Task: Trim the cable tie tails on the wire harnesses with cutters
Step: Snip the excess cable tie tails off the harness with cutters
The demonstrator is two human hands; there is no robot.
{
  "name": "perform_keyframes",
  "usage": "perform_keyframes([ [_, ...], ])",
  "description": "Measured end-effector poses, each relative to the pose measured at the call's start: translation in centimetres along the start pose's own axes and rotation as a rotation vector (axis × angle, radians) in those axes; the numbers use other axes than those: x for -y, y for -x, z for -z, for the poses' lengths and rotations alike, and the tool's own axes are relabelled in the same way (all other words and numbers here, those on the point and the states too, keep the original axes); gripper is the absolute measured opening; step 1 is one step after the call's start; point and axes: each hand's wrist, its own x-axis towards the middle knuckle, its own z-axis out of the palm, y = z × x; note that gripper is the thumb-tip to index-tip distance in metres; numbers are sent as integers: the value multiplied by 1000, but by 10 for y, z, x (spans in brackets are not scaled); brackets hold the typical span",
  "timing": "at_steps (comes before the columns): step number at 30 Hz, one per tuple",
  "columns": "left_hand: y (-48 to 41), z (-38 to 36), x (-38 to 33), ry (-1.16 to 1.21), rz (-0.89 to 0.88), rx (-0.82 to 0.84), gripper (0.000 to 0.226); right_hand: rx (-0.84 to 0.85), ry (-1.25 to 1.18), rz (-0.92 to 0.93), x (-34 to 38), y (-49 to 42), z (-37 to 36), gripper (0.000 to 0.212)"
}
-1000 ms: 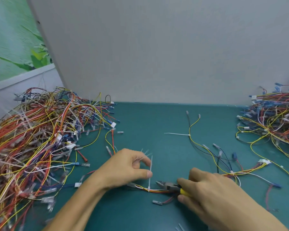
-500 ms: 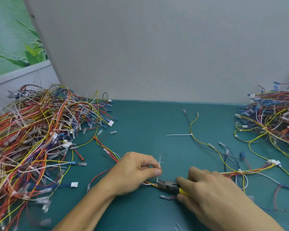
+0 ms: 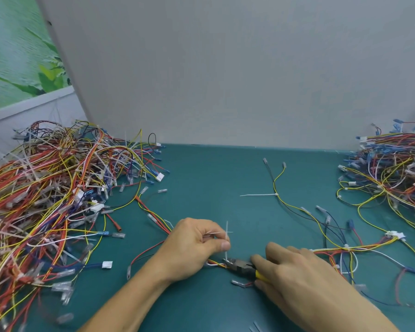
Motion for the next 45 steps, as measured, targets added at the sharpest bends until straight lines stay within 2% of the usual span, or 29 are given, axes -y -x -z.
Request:
perform_keyframes([
  [15, 3, 0, -6, -80, -21, -8, 15, -4, -15, -56, 3, -1, 0, 44],
  [18, 5, 2, -14, -75, -46, -26, 10, -65, -9, -57, 4, -1, 1, 36],
  [20, 7, 5, -23, 10, -68, -8, 12, -123, -22, -78, 4, -3, 2, 37],
  [22, 11, 13, -35, 239, -75, 30, 17, -151, -36, -98, 5, -3, -1, 54],
  [23, 13, 19, -42, 401, -65, 58, 19, -130, -31, -96, 6, -3, 1, 53],
  [25, 15, 34, -54, 652, -88, 73, 19, -17, -46, -93, 8, -3, 4, 37],
  [29, 18, 64, -58, 843, -138, -55, 17, 101, -108, -151, 12, -4, 8, 44],
  [31, 17, 75, -50, 814, -117, -149, 13, 102, -128, -141, 11, -4, 10, 44],
  [35, 10, 88, -23, 610, -15, -277, 3, 130, -196, -151, 7, -4, 16, 45],
  [36, 9, 90, -17, 531, 7, -287, 8, 158, -192, -119, 9, -5, 21, 45],
  [38, 9, 91, -6, 305, 18, -251, 21, 202, -244, -81, 11, -7, 27, 37],
  [39, 9, 91, -1, 177, 14, -207, 26, 137, -278, -104, 8, -6, 25, 36],
  [41, 8, 88, 5, -32, 32, -110, 30, 195, -279, -148, 4, -4, 23, 40],
  [45, 2, 80, 12, -165, 117, 5, 22, 196, -219, -180, 3, -16, 28, 40],
])
